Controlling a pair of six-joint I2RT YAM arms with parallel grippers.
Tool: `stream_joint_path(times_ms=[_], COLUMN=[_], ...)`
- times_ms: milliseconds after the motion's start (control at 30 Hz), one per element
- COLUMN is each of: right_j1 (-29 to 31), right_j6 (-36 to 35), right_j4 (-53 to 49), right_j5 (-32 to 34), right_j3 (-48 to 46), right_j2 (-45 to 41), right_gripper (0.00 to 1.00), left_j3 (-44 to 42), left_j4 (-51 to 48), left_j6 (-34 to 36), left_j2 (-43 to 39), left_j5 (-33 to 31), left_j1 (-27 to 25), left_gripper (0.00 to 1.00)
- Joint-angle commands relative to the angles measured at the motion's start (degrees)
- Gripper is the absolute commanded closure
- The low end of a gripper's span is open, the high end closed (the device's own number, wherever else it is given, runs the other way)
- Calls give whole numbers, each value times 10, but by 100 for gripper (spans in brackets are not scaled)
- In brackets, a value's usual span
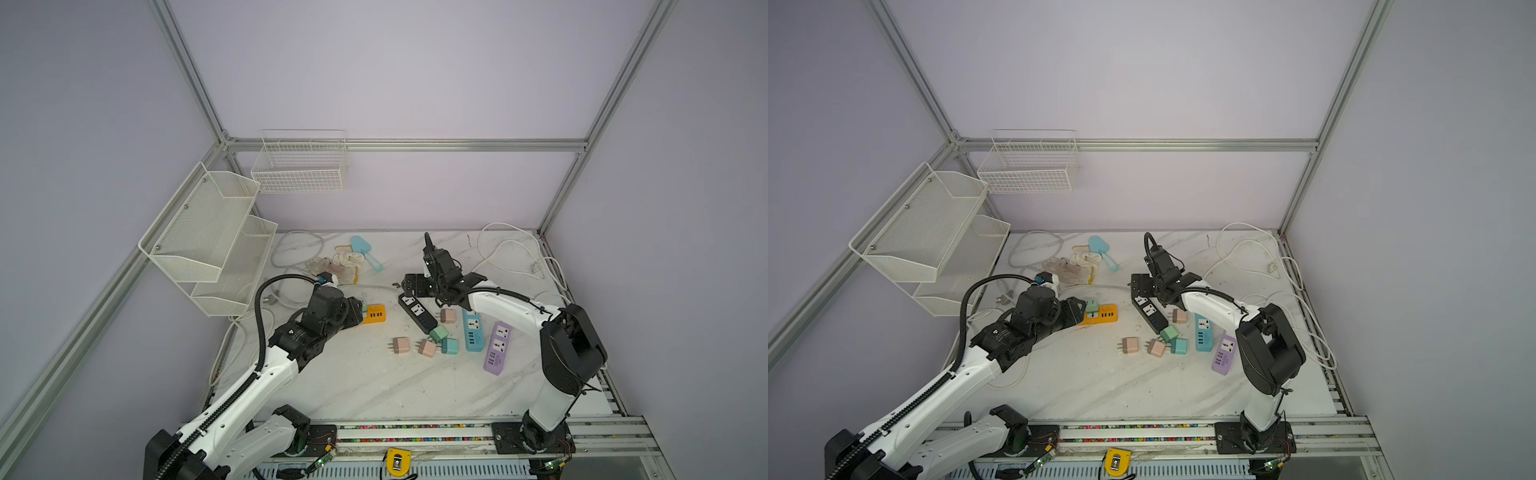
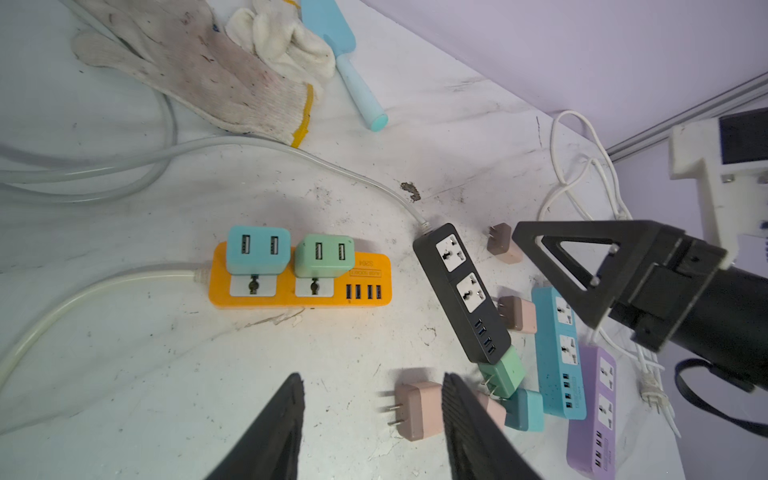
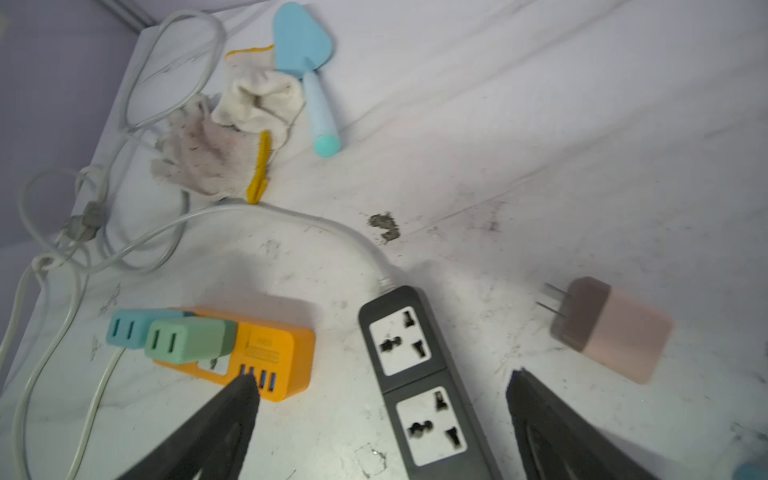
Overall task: Pull the plug off the socket
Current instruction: 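Move both grippers toward the orange strip holding teal and green adapters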
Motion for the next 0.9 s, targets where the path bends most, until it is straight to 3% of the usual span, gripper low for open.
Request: stream_joint_path(times_ms=[0,500,867], right_j1=[21,61,64], right_j6=[-60,-141,-172], right_j4=[-17,16,13], right_j5=[-37,-146,-167], right_j3=[28,90,116], right_j2=[42,178,231], right_gripper=[4,3,9], left_j3=[-24,-79,-96], left_j4=[-15,6,40], left_j6=[-8,-58,-41], left_j2=[-15,-34,-43], left_j5=[-36,-60,-61], left_j1=[8,16,23], left_gripper=[46,47,47])
